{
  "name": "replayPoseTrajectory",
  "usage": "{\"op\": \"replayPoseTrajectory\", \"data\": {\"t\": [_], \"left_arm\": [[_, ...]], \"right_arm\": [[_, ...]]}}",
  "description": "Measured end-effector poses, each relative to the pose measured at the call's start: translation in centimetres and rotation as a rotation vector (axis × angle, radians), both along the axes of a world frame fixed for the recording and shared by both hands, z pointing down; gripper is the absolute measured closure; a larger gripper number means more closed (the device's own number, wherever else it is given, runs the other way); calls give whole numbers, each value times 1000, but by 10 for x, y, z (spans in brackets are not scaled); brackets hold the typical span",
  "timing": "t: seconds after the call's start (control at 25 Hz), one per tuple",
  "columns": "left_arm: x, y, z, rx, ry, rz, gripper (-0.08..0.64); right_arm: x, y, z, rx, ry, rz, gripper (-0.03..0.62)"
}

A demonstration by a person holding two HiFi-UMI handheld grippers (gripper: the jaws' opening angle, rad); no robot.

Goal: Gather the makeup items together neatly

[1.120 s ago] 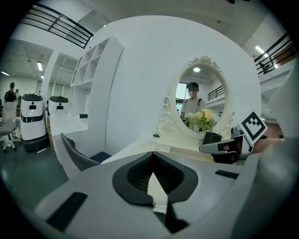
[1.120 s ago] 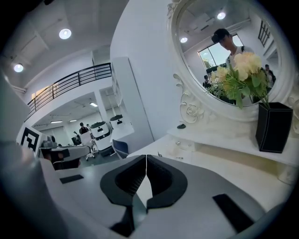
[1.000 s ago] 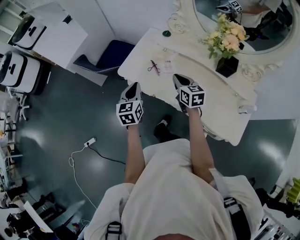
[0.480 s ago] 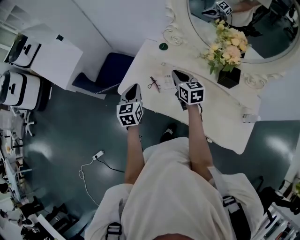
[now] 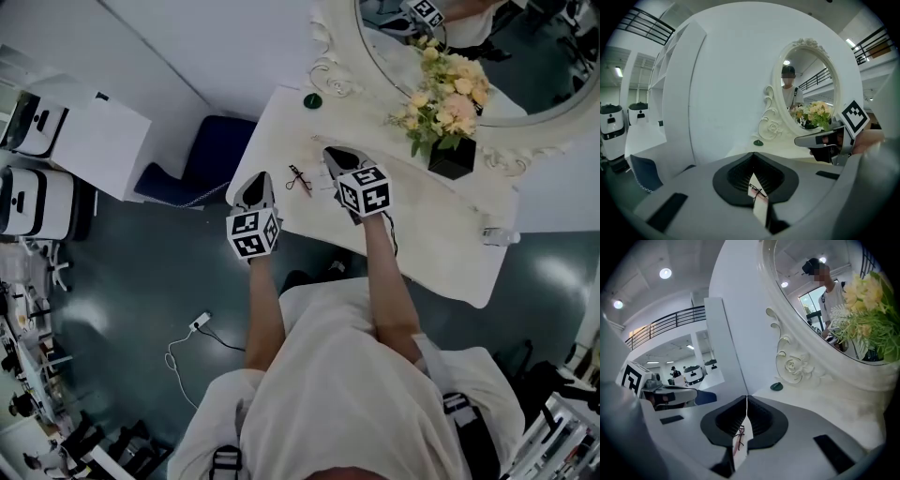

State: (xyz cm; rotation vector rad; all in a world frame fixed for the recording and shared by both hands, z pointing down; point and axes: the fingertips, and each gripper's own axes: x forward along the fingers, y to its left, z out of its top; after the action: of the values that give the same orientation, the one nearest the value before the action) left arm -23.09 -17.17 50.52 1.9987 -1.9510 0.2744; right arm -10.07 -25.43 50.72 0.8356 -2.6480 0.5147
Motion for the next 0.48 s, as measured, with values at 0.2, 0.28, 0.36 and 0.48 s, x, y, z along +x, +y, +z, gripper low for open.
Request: {"op": "replayPoseTrajectory", "data": {"t": [0.2, 0.28, 0.36, 0.48], "left_arm": [[27, -11, 12, -17, -2, 61, 545], [36, -12, 17, -29, -4, 90, 545], [41, -14, 24, -38, -1, 108, 545], [47, -18, 34, -54, -5, 140, 545]], "right_arm": [[19, 5, 11, -4, 11, 40, 551], [29, 8, 17, -3, 21, 58, 551], [39, 8, 25, -2, 42, 77, 551], [54, 3, 35, -7, 68, 115, 551]]}}
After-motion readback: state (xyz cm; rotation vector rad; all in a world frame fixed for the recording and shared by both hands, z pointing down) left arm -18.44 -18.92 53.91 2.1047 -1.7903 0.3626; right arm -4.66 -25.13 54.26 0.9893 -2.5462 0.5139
